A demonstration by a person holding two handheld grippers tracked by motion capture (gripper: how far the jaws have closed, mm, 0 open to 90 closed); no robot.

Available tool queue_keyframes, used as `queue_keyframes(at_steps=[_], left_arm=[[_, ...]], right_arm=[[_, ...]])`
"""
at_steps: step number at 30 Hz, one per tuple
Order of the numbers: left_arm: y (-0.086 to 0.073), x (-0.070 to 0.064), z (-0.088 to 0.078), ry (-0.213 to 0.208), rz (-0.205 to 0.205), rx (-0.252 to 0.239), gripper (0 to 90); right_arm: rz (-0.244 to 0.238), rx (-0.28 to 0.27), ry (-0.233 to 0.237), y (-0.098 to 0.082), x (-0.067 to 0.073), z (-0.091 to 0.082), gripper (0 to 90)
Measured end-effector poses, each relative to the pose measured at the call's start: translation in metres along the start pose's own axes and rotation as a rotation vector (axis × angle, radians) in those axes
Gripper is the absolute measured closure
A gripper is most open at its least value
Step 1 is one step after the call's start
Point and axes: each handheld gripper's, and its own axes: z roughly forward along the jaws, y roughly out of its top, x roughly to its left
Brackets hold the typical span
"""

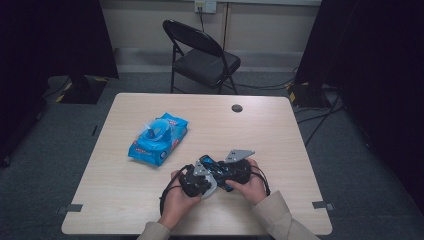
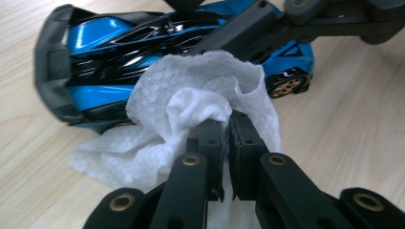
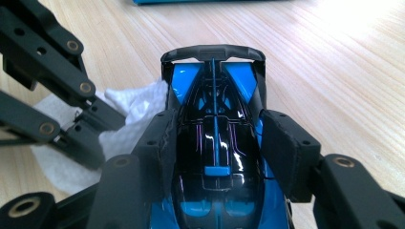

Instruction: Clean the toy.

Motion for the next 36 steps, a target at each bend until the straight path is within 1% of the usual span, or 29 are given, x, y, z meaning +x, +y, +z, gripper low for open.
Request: queue_keyframes(at_steps=[1,7,9,12,15,16,18,19,20,22,23,24,26,32,34,35,36], left_arm=[[0.0,-0.001,0.0,-0.008,-0.004,-0.004,85.1],[0.001,-0.007,0.003,-0.019,-0.004,-0.014,85.1],[0.001,-0.009,0.004,-0.027,0.002,-0.011,85.0],[0.002,-0.013,0.005,-0.043,-0.001,-0.016,84.9],[0.003,-0.017,0.006,-0.049,0.008,-0.01,84.6],[0.003,-0.019,0.007,-0.052,0.002,-0.013,84.6],[0.004,-0.02,0.007,-0.074,0.001,-0.014,84.6],[0.004,-0.023,0.008,-0.078,0.001,-0.012,84.6],[0.005,-0.025,0.009,-0.094,0.01,-0.013,84.6],[0.006,-0.032,0.012,-0.123,0.014,-0.019,84.6],[0.007,-0.035,0.013,-0.128,0.025,-0.011,84.5],[0.008,-0.037,0.015,-0.131,0.026,-0.016,84.4],[0.011,-0.042,0.017,-0.135,0.039,-0.005,84.2],[0.011,-0.045,0.018,-0.17,0.028,-0.021,83.7],[0.011,-0.047,0.017,-0.182,0.032,-0.025,83.7],[0.012,-0.047,0.017,-0.185,0.041,-0.02,83.7],[0.012,-0.049,0.017,-0.192,0.038,-0.028,83.6]], right_arm=[[0.0,0.0,0.0,0.0,0.0,0.0,47.6],[-0.001,-0.001,-0.001,0.0,0.0,0.0,47.6],[-0.001,-0.002,-0.001,0.0,0.0,0.0,47.6],[-0.001,-0.002,0.0,0.0,0.0,0.0,47.6],[-0.002,-0.002,0.0,0.0,0.0,0.0,47.6],[-0.002,-0.003,0.0,0.0,0.0,0.0,47.6],[-0.001,-0.003,0.001,0.0,0.0,0.0,47.6],[-0.001,-0.003,0.001,0.0,0.0,0.0,47.6],[0.0,-0.003,0.001,0.0,0.0,0.0,47.6],[-0.002,-0.005,0.001,0.0,0.0,0.0,47.6],[-0.001,-0.004,0.001,0.0,0.0,0.0,47.6],[-0.001,-0.004,0.001,0.0,0.0,0.0,47.6],[-0.001,-0.004,0.001,-0.001,0.0,0.0,47.6],[-0.004,-0.005,0.001,-0.001,0.0,0.0,47.7],[-0.004,-0.005,0.002,-0.001,0.0,-0.001,47.7],[-0.004,-0.005,0.002,-0.001,0.0,-0.001,47.7],[-0.003,-0.004,0.003,-0.001,0.0,-0.001,47.7]])
